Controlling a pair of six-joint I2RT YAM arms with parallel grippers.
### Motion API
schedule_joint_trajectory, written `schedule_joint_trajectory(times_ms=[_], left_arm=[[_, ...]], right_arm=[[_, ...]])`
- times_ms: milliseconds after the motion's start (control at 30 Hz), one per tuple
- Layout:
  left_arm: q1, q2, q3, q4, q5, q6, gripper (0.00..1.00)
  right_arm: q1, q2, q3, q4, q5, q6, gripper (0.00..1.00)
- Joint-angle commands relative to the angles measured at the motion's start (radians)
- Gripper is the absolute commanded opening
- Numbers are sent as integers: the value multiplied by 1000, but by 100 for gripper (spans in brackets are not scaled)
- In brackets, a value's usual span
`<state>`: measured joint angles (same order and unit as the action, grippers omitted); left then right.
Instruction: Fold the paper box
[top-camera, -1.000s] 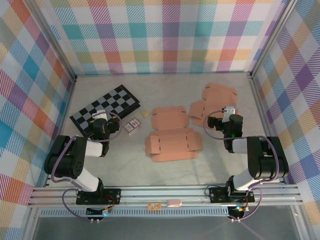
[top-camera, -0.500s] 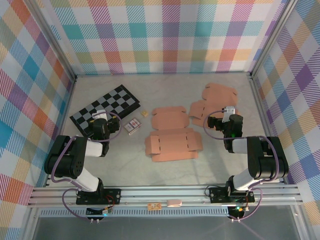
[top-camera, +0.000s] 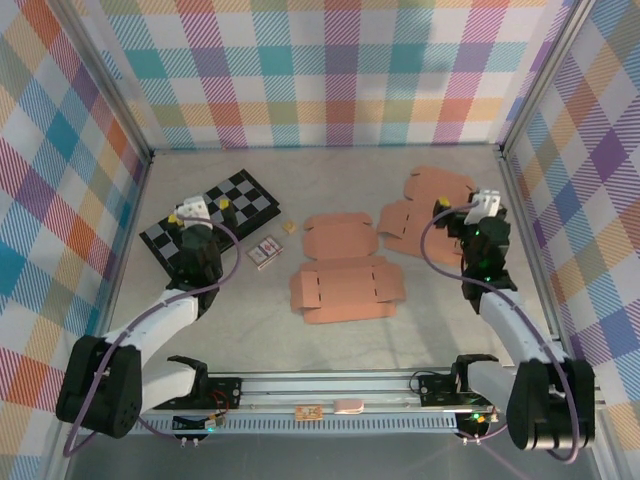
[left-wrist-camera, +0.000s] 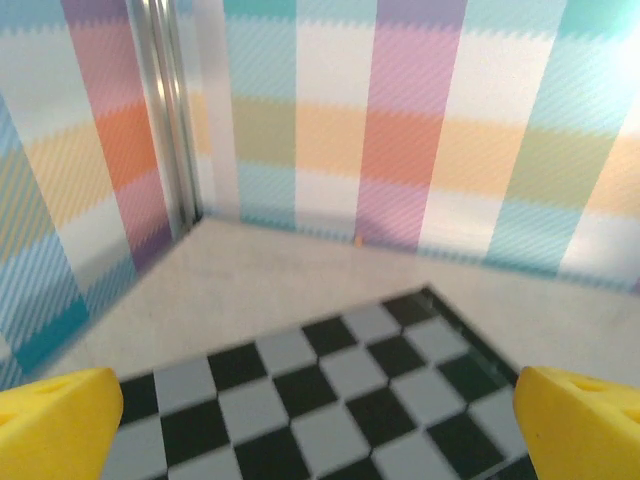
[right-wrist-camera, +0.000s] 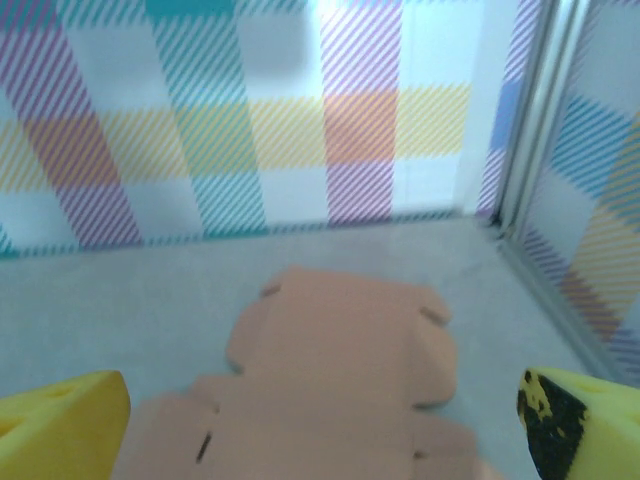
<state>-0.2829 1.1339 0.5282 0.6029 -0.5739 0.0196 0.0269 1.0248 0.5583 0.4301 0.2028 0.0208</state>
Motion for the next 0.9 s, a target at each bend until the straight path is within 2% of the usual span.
schedule_joint_trajectory(times_ms=[0,67,100,133,167,200,233,267,300,367,500,600,733,867], left_arm=[[-104,-45,178,-102,-140,60,100],[-181,-25,331,-169,-234,68,100],[-205,-10,456,-342,-311,-56,100],[-206,3,612,-649,-273,-234,100],[-189,37,798,-1034,-149,-399,100],[-183,69,907,-1233,-132,-551,100],[-170,79,926,-1283,-84,-669,100],[-130,75,900,-1250,117,-692,99],[-103,63,854,-1193,300,-744,90],[-128,61,795,-1194,446,-866,80],[-276,55,713,-1462,543,-1097,73],[-402,-10,590,-1519,563,-1281,72],[-518,-82,425,-1396,545,-1536,71],[-583,-91,265,-1224,539,-1757,70]], right_arm=[[20,-82,242,-221,81,23,99],[49,-75,448,-401,100,41,99],[53,-53,588,-540,120,106,99],[52,-16,720,-695,146,196,99],[47,35,871,-880,147,294,99],[44,84,994,-1051,129,357,99],[45,113,1063,-1183,154,486,99],[44,128,1093,-1307,203,646,99],[25,119,1063,-1296,117,627,99],[22,100,1005,-1219,-89,546,100],[69,112,965,-1407,-231,640,80],[114,53,778,-1408,-361,706,81],[142,-61,443,-1192,-570,875,77],[236,-63,312,-1075,-577,926,75]])
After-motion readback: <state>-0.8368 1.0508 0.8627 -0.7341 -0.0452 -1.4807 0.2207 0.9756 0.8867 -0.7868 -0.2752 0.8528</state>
